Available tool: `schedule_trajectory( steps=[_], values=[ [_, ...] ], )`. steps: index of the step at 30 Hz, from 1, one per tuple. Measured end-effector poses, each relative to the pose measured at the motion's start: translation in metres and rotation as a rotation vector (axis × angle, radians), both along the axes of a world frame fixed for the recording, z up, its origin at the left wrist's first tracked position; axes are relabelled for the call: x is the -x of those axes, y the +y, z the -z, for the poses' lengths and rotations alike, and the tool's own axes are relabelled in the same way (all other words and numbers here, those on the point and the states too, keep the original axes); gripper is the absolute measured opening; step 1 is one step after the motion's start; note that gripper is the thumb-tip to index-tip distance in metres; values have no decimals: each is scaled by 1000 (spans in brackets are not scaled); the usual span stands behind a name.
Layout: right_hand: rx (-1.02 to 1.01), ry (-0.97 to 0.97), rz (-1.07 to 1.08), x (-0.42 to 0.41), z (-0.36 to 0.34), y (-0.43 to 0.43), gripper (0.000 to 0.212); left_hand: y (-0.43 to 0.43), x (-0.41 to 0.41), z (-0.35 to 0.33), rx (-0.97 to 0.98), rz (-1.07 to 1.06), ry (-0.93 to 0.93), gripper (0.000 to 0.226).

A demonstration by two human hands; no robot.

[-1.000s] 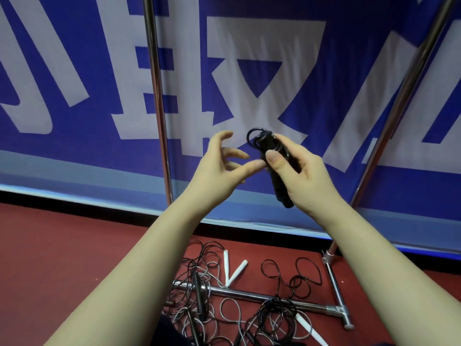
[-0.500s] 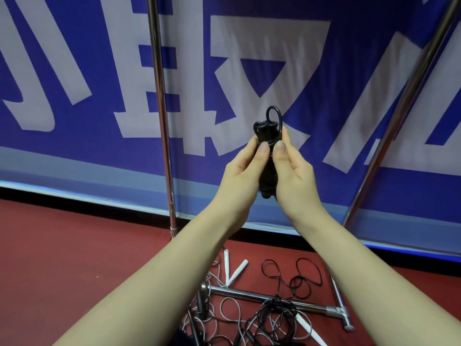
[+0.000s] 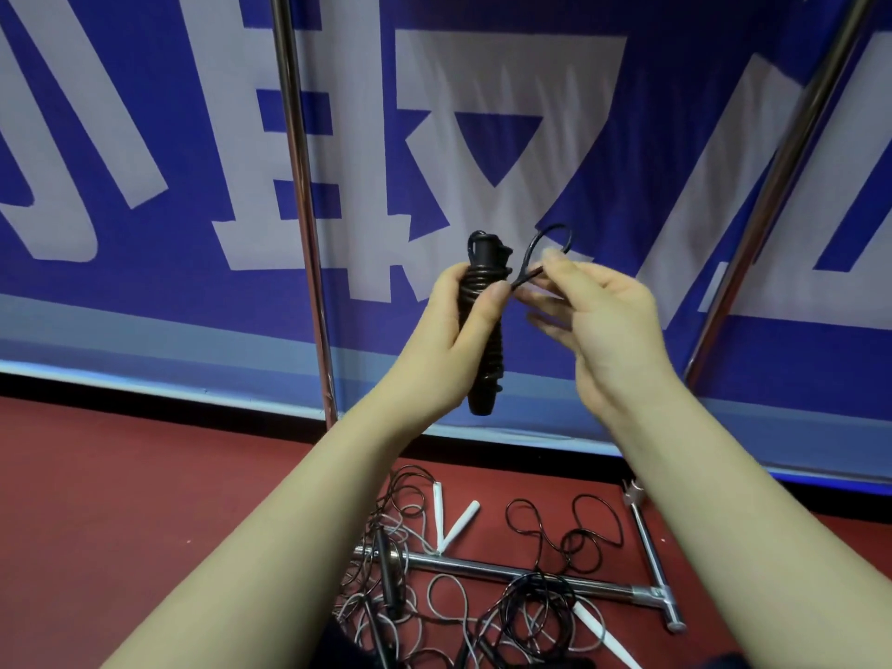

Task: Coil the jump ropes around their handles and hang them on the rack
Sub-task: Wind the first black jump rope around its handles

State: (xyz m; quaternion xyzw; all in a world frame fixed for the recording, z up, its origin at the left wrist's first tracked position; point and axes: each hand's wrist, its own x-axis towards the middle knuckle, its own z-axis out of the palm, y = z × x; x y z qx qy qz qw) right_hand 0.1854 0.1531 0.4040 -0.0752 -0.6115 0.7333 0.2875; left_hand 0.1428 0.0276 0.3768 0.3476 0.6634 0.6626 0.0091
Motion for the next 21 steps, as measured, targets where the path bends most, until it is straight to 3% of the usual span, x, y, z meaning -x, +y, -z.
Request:
schedule_trajectory(
  steps=[3,5,9,11,14,18,21],
  values=[
    [77,9,-89,-2,-3,9,12,-2,1,-2,-2,-1,-5,12],
    [24,-26,-154,-2,-1,11,11,-1,4,-2,-12,-4,-7,16],
    [88,-33,-307,3,3,11,40,1,3,-6,-62,-12,-121,26],
    [133,14,-365,2,1,13,44,2,0,-9,-130,23,-197,23],
    [148,80,-429,0,-1,15,33,2,-2,-11,-180,59,-239,23],
    [113,98,-359,-1,0,19,10,1,2,-9,-203,16,-293,35],
    [112,107,-374,-1,-1,18,6,1,3,-8,-210,32,-322,39]
  ],
)
